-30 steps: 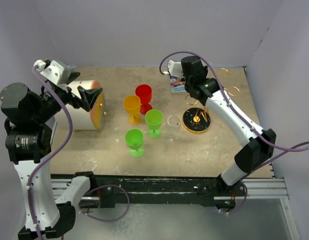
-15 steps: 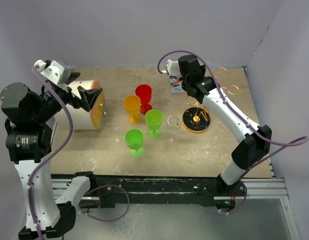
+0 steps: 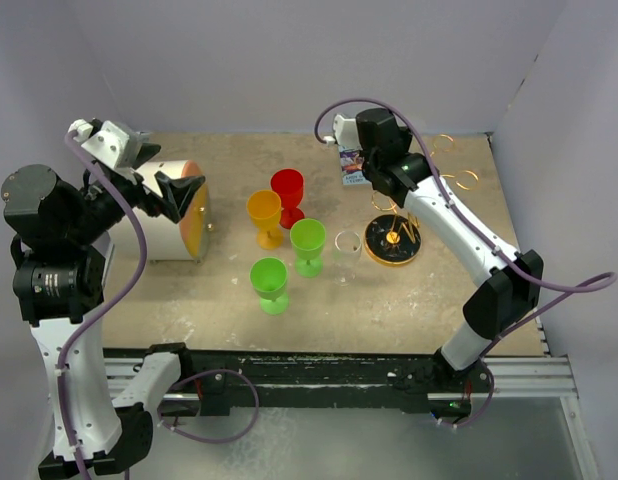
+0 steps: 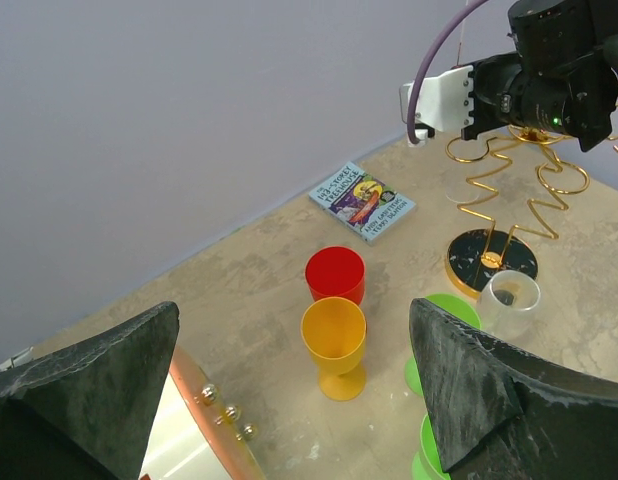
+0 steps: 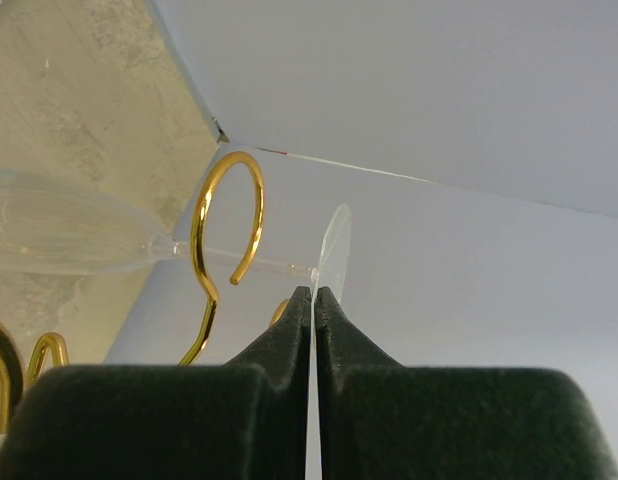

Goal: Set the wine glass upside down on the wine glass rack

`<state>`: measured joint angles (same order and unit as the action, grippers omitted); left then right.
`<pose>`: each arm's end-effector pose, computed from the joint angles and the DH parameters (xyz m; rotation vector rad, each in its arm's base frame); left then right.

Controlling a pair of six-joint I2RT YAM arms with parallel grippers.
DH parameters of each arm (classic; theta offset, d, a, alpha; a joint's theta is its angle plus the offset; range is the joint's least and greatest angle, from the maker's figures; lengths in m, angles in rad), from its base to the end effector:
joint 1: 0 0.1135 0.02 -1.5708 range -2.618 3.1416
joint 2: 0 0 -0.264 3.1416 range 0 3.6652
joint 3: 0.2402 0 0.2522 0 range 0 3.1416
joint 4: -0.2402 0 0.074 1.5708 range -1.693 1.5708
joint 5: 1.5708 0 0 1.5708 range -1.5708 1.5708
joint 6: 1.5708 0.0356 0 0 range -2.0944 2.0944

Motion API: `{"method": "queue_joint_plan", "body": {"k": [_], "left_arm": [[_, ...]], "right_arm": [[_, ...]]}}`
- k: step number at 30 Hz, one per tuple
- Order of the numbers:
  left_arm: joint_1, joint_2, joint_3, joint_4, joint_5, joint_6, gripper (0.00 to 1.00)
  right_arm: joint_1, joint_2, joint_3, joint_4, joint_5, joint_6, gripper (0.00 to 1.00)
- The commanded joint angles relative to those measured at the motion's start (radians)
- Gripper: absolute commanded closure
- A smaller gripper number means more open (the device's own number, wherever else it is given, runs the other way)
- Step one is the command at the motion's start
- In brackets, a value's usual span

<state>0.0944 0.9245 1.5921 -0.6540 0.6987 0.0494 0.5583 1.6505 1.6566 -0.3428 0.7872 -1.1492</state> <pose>0.1191 -0.0117 0.5244 0.5127 1.4907 -0.4296 0.3350 0.1795 0.4054 -1.0574 1.6598 -1.1400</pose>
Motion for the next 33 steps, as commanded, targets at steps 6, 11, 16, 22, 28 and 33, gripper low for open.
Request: {"method": "queue_joint_plan", "body": {"k": [6, 11, 16, 22, 28, 33], "left_arm": [[0.016, 0.003, -0.004, 0.046, 0.019, 0.006, 0.01], [0.019, 0.002, -0.009, 0.05, 0.022, 0.003, 0.01], [0.021, 0.003, -0.013, 0.053, 0.026, 0.002, 0.01], [0.022, 0.0, -0.015, 0.054, 0.028, 0.001, 0.01], [0.022, 0.002, -0.016, 0.054, 0.029, 0.001, 0.01], [0.023, 0.002, -0.017, 0.054, 0.03, 0.003, 0.01]], "right_arm": [[0.009, -0.02, 0.053, 0.12, 0.06, -0.028, 1.0], [0.009, -0.021, 0.055, 0.103, 0.048, -0.003, 1.0], [0.009, -0.012, 0.054, 0.086, 0.04, 0.026, 1.0], [0.012, 0.002, 0.06, 0.067, 0.044, 0.055, 1.0], [0.022, 0.016, 0.074, 0.046, 0.055, 0.085, 1.0], [0.032, 0.039, 0.097, 0.016, 0.073, 0.118, 1.0]]}}
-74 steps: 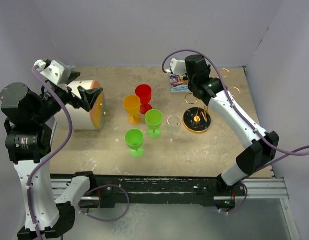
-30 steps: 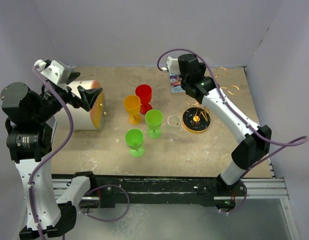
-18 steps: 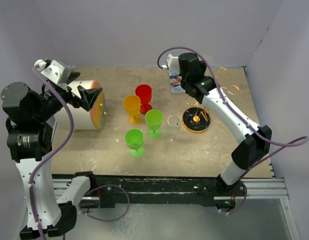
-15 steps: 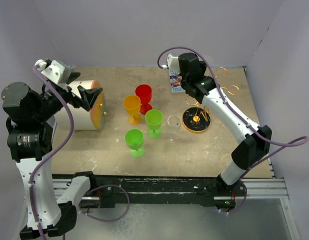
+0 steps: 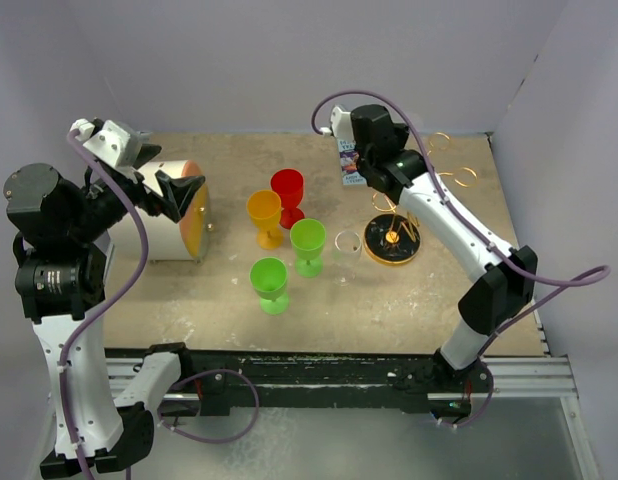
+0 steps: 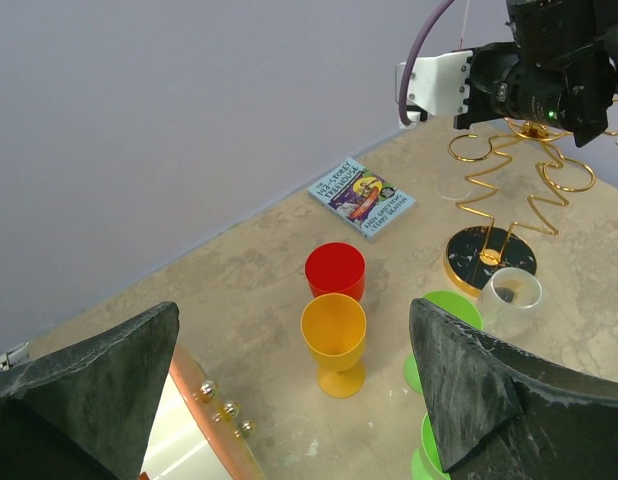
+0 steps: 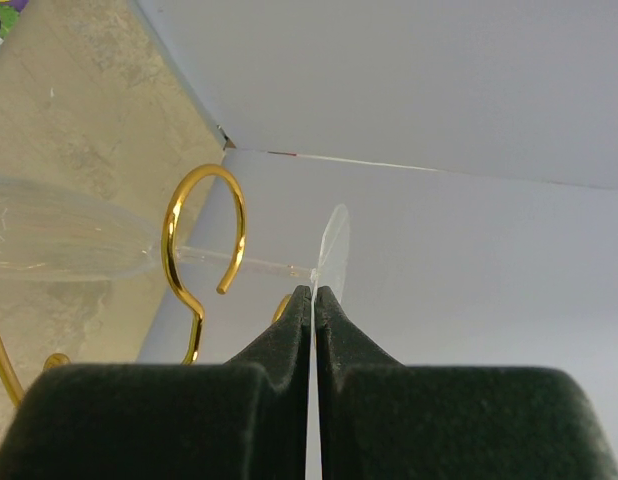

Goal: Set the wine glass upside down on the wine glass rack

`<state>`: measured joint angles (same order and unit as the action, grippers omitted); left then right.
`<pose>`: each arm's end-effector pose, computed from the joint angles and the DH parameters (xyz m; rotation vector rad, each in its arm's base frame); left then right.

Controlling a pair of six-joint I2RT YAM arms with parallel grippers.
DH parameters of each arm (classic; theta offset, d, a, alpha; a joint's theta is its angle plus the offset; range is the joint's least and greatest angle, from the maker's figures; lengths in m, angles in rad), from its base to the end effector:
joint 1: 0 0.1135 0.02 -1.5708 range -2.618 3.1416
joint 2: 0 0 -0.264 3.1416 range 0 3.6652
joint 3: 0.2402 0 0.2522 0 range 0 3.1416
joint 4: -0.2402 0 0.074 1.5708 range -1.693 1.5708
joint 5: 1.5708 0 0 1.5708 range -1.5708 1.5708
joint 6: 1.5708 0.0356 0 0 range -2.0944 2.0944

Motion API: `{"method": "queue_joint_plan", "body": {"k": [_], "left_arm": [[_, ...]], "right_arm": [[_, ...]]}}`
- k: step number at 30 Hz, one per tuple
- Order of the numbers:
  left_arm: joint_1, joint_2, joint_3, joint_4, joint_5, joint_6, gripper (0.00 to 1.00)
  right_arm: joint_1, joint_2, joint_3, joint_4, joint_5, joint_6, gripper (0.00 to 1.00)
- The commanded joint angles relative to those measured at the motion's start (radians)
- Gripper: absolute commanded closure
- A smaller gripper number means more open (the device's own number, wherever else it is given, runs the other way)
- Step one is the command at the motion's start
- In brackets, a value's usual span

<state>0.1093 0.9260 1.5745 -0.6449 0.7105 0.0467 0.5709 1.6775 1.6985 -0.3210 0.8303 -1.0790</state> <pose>0.1231 -0.0098 0.5206 0.5061 1.5015 -0.4331 0.3385 0.1862 0.4122 -0.9384 1.6749 -1.1173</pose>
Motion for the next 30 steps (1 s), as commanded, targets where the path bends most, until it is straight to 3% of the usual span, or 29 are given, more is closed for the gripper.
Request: {"method": "queue_joint_plan", "body": {"k": [1, 30], "left_arm": [[0.009, 0.002, 0.001, 0.044, 0.018, 0.007, 0.01], [0.017, 0.0, -0.007, 0.049, 0.025, 0.001, 0.01]], "right_arm": [[0.021, 0.016, 0.056, -0.006, 0.035, 0.048, 1.0], [0.052, 0.074, 0.109, -0.016, 0.185, 0.124, 1.0]]}}
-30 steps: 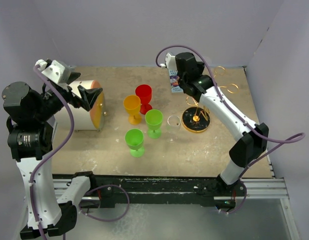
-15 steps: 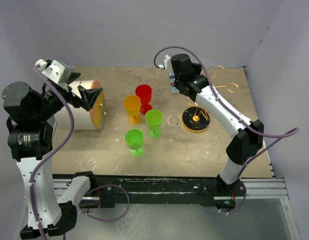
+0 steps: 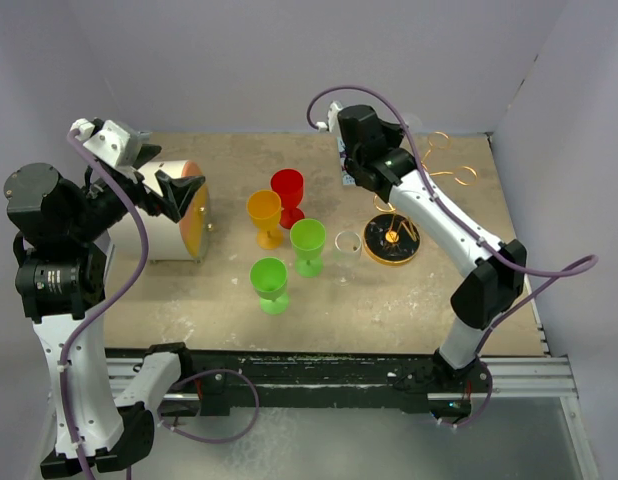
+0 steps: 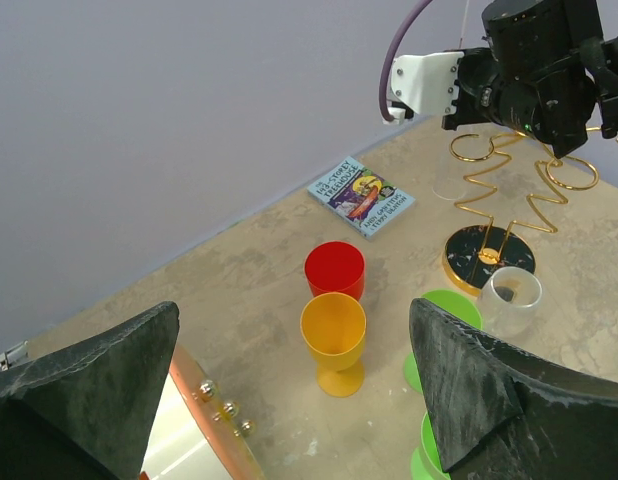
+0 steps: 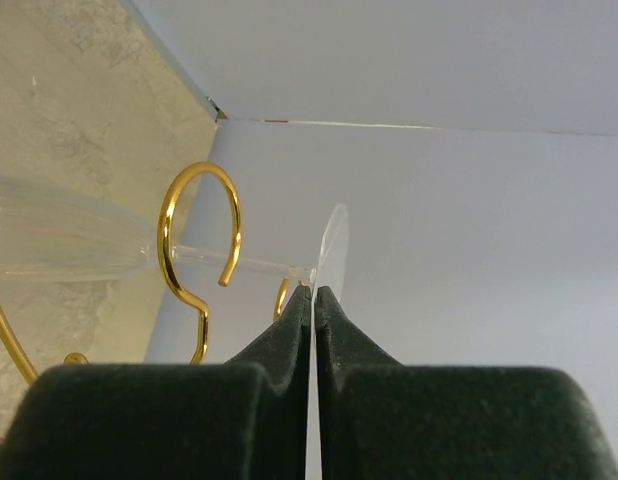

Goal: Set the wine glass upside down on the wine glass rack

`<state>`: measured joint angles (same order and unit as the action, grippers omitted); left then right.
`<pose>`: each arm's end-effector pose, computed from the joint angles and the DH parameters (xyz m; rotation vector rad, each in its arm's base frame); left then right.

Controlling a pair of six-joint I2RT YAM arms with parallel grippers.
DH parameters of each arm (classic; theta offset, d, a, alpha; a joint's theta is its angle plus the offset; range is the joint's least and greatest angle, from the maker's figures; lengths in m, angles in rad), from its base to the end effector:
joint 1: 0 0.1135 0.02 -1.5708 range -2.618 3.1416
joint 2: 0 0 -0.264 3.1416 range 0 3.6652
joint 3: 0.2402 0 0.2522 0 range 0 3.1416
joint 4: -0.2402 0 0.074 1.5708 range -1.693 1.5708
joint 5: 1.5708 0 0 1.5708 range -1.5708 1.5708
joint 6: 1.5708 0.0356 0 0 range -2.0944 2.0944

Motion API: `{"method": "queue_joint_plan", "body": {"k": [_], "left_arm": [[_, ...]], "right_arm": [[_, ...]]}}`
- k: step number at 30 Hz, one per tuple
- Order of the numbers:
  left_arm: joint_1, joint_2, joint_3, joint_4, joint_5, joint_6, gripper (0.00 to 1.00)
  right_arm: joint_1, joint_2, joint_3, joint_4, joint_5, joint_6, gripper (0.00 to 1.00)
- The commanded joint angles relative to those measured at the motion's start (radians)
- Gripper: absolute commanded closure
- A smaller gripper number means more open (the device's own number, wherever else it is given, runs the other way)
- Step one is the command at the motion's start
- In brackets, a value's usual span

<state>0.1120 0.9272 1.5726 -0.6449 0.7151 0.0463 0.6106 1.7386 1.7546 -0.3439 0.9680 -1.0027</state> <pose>0.1239 -0.0096 0.5200 0.5066 1.5041 -0.4361 0.3423 0.2037 0.4074 -0.8280 1.7290 -1.1754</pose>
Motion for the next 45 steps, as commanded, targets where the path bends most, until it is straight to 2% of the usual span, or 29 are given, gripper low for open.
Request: {"method": "queue_joint_plan", "body": {"k": [1, 19, 45], "left_arm": [[0.015, -0.002, -0.005, 0.049, 0.02, 0.002, 0.01], [0.023, 0.002, -0.012, 0.06, 0.028, -0.006, 0.01], [0.036, -0.008, -0.028, 0.069, 0.035, -0.014, 0.01]], "right_arm": [[0.015, 0.016, 0.055, 0.002, 0.051, 0.055, 1.0], [0.026, 0.05, 0.097, -0.108, 0.069, 0.218, 0.99], [0.062, 0.035, 0.083, -0.101, 0.117, 0.232, 0.99]]}}
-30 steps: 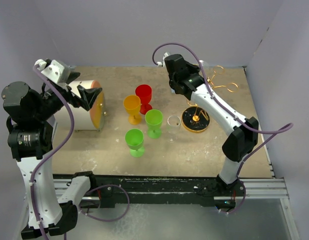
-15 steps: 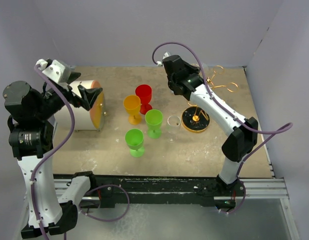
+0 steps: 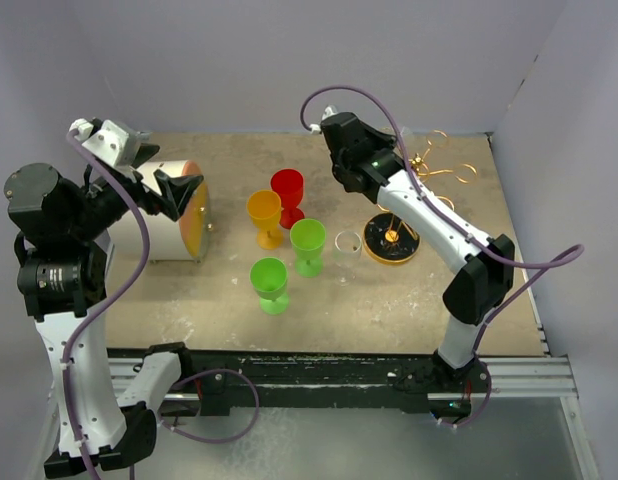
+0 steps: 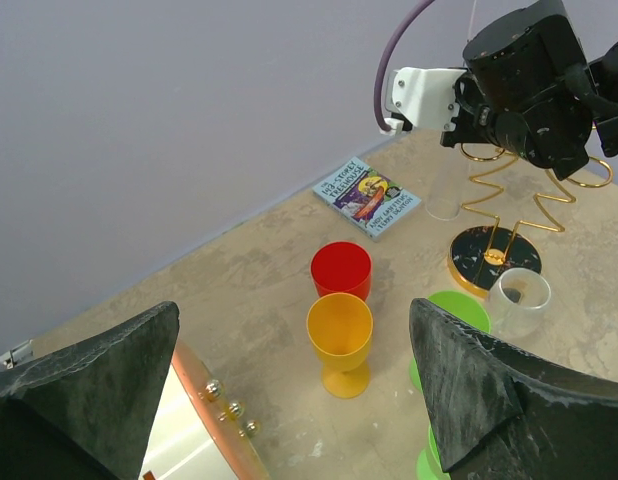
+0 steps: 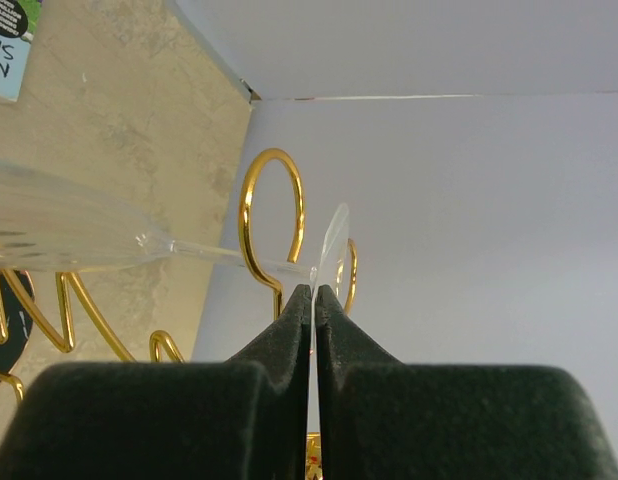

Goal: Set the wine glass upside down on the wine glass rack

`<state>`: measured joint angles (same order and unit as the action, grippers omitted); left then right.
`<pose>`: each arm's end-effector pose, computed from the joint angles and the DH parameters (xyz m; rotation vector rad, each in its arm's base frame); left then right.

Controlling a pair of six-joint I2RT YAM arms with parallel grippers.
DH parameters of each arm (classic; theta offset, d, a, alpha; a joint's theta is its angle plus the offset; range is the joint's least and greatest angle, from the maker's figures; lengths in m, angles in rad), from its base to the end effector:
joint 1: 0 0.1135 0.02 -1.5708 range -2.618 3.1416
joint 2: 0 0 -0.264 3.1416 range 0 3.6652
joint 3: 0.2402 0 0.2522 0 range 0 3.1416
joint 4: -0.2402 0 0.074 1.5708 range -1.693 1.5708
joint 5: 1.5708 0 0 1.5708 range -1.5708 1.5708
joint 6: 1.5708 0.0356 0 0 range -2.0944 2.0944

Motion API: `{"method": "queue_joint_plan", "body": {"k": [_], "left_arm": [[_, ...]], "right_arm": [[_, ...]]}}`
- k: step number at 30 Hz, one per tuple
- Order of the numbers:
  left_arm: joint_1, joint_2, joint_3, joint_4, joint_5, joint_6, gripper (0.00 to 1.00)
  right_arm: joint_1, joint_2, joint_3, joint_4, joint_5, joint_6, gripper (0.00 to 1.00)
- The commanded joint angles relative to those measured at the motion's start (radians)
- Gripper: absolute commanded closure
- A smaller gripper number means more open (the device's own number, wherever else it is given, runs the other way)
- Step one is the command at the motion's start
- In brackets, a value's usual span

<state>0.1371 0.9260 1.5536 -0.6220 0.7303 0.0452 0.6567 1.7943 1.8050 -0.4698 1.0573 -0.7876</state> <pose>0.1270 -0.0065 0.5175 0.4995 1.5017 -0.4272 0.3396 0.2226 0.3930 -0.7125 1.8150 -1.1428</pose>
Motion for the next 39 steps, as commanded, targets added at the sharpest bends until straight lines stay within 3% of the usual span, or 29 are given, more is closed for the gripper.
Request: {"method": "queue_joint_plan", "body": {"k": [1, 20, 39], "left_arm": [[0.01, -0.008, -0.01, 0.046, 0.02, -0.013, 0.01], [0.016, -0.015, -0.011, 0.044, 0.019, -0.012, 0.01], [0.016, -0.01, -0.013, 0.047, 0.021, -0.009, 0.01]], "right_arm": [[0.016, -0.018, 0.034, 0.025, 0.031, 0.016, 0.99], [0.021, 0.061, 0.11, 0.051, 0.008, -0.004, 0.94], [0.029, 0.083, 0.198, -0.005, -0.09, 0.07, 0.72]]}}
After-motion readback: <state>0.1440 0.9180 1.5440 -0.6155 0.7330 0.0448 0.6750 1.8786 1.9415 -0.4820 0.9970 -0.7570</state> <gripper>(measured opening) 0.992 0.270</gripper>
